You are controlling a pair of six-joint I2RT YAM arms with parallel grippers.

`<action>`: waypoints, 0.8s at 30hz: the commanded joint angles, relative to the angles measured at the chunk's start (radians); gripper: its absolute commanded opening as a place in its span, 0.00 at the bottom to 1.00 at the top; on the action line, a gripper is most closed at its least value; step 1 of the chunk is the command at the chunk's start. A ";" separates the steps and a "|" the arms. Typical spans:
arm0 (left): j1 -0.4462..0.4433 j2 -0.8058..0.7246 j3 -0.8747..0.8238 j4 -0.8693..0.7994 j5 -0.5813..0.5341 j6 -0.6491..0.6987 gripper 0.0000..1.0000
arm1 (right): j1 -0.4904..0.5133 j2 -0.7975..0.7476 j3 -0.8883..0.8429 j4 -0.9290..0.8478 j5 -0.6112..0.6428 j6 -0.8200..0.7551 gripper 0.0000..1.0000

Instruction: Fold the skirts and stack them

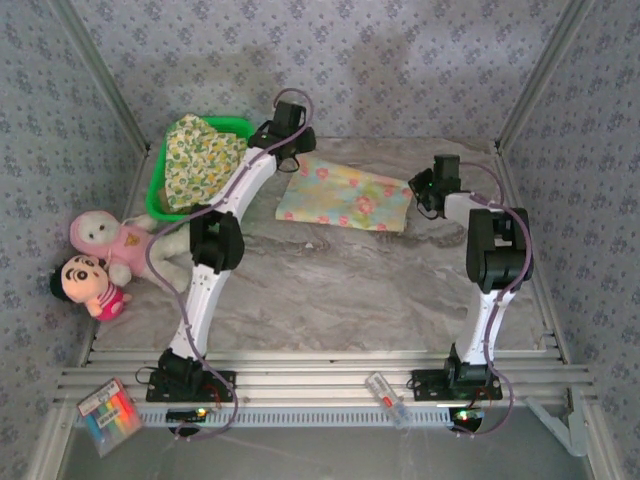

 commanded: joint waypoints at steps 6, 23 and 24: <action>0.005 -0.009 0.105 -0.184 0.144 -0.015 0.92 | 0.032 -0.114 -0.006 -0.082 0.051 -0.127 0.82; -0.023 -0.213 -0.641 0.219 0.362 -0.198 1.00 | 0.177 0.011 0.038 -0.237 -0.145 -0.263 1.00; -0.023 -0.231 -0.691 0.241 0.365 -0.209 1.00 | 0.177 0.019 0.038 -0.249 -0.163 -0.278 1.00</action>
